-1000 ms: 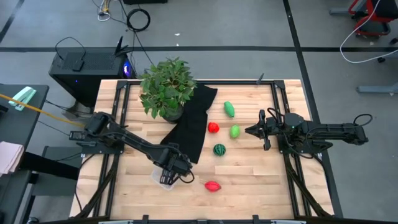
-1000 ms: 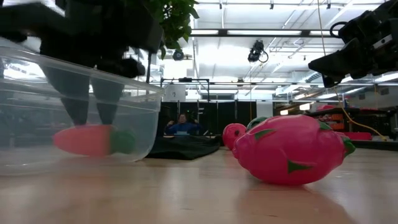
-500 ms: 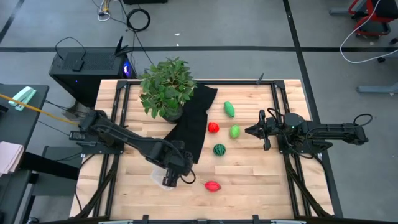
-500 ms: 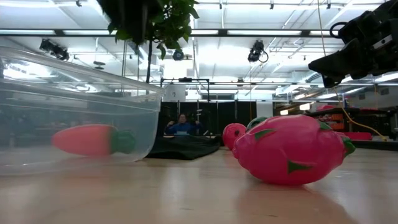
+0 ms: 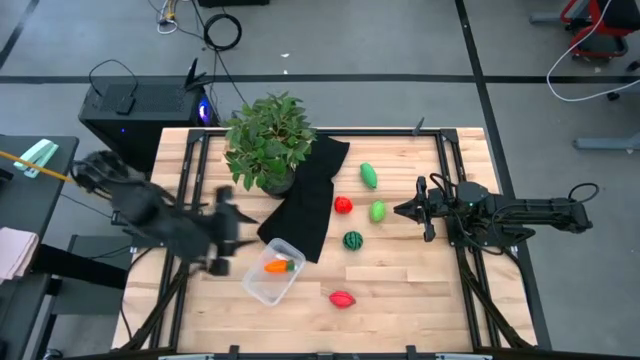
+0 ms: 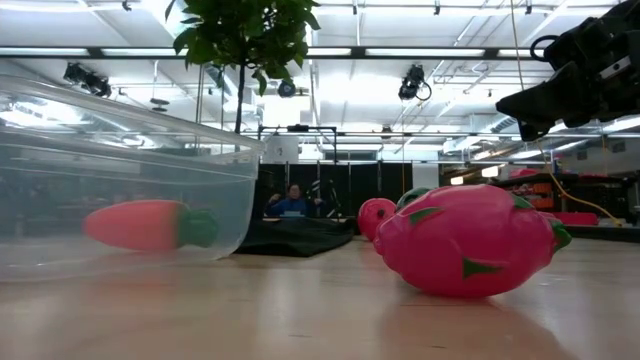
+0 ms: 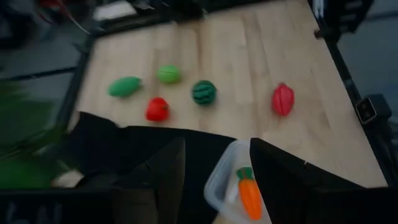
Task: Pick and placing Produce into tupperware
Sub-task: Put the green corn into the transparent bin
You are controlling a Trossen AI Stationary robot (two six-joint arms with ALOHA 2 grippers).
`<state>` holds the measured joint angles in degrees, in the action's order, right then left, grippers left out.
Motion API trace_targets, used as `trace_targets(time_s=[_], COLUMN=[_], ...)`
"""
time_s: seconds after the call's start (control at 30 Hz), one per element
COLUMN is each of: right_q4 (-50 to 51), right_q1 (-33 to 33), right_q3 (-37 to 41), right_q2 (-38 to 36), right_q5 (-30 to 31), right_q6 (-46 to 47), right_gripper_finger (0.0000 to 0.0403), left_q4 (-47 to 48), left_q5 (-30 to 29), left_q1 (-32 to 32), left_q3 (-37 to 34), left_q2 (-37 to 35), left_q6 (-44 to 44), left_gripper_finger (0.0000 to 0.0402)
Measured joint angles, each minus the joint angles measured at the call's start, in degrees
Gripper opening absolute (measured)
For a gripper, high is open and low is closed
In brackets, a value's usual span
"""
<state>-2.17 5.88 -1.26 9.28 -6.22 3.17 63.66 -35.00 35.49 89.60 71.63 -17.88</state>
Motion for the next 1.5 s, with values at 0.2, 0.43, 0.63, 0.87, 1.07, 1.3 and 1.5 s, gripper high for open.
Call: trace_targets(time_s=[0.2,0.43,0.63,0.87,1.07,1.3,1.5], right_q4=[0.0,0.0,0.0,0.0,0.0,0.0,0.0], right_q1=[0.0,0.0,0.0,0.0,0.0,0.0,0.0], right_q3=[0.0,0.0,0.0,0.0,0.0,0.0,0.0], right_q2=[0.0,0.0,0.0,0.0,0.0,0.0,0.0], right_q5=[0.2,0.2,0.2,0.2,0.2,0.2,0.2], right_q6=[-0.2,-0.2,-0.2,0.2,0.2,0.1,0.1], right_gripper_finger=[0.0041,0.0041,0.0041,0.0041,0.0041,0.0041,0.0041], left_q4=[-15.5,-49.7,-62.9,-66.5,-66.6,-68.9,-71.1], left_q5=[-4.7,8.4,16.2,27.1,28.2,26.3,23.5], left_q1=[6.1,5.1,-3.3,-16.1,-18.0,-18.0,-18.0], left_q3=[-13.2,-37.6,-50.3,-56.5,-63.9,-73.9,-80.5], left_q2=[-13.3,-27.2,-33.5,-36.7,-41.9,-51.3,-58.4], left_q6=[3.7,14.7,19.8,19.8,17.5,13.4,13.8], left_gripper_finger=[0.018,0.0176,0.0172,0.0172,0.0172,0.0171,0.0171])
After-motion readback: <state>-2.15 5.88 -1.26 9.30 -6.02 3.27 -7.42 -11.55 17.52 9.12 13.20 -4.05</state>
